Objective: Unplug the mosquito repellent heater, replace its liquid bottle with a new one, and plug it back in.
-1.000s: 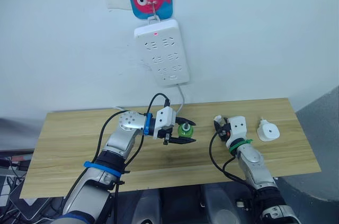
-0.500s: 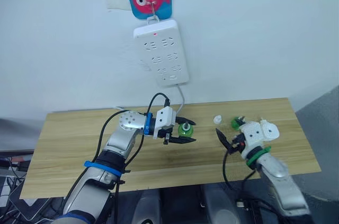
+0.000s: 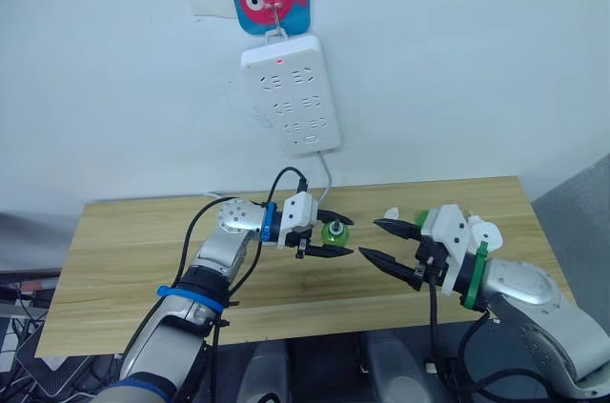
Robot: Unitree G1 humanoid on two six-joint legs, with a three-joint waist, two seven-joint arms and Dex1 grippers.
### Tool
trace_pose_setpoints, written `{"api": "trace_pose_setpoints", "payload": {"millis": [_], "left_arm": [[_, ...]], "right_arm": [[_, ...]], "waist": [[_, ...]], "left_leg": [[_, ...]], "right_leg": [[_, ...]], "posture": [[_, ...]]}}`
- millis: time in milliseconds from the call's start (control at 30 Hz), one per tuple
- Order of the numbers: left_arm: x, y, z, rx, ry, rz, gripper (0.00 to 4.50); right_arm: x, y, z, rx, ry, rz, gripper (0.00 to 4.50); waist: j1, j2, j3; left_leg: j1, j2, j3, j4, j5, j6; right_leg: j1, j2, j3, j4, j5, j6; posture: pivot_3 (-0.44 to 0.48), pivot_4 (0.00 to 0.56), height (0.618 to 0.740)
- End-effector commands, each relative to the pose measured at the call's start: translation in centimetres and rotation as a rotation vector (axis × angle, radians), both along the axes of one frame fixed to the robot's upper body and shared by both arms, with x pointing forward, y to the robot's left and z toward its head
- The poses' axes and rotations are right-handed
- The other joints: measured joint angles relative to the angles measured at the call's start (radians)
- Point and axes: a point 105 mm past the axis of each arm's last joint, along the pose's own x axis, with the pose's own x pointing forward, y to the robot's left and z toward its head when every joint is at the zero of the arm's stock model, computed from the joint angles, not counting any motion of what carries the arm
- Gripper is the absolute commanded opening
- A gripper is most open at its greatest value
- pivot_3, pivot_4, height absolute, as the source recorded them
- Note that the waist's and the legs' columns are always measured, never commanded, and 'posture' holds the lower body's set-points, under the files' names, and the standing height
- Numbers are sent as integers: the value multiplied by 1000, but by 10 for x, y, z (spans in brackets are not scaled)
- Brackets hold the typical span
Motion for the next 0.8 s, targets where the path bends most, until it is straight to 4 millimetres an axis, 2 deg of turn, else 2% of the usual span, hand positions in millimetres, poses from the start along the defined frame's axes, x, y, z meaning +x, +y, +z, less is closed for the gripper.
{"api": "trace_pose_setpoints", "payload": {"millis": [33, 300, 700, 800], "left_arm": [[-3, -5, 8, -19, -43, -29, 2269], [-4, -7, 12, -38, -52, -35, 2269], [-4, -10, 16, -66, -44, -34, 2269], [-4, -10, 18, -72, -42, -33, 2269]], "right_arm": [[5, 14, 11, 24, -53, 22, 2826], [17, 30, 2, 39, -57, 42, 2826], [24, 32, -15, 47, -27, 27, 2826], [23, 34, -15, 49, -34, 39, 1887]], "waist": [[-1, 0, 0], [1, 0, 0], [0, 0, 0], [0, 0, 0]], "left_leg": [[0, 0, 0, 0, 0, 0], [0, -1, 0, 0, 2, -4], [0, 0, 0, 0, 2, -4], [0, 0, 0, 0, 2, -4]], "right_leg": [[0, 0, 0, 0, 0, 0], [0, -1, 0, 0, 0, 0], [0, -1, 0, 0, 0, 0], [0, -1, 0, 0, 0, 0]], "posture": [[-96, 258, 740], [-77, 244, 740], [-78, 251, 740], [-78, 251, 740]]}}
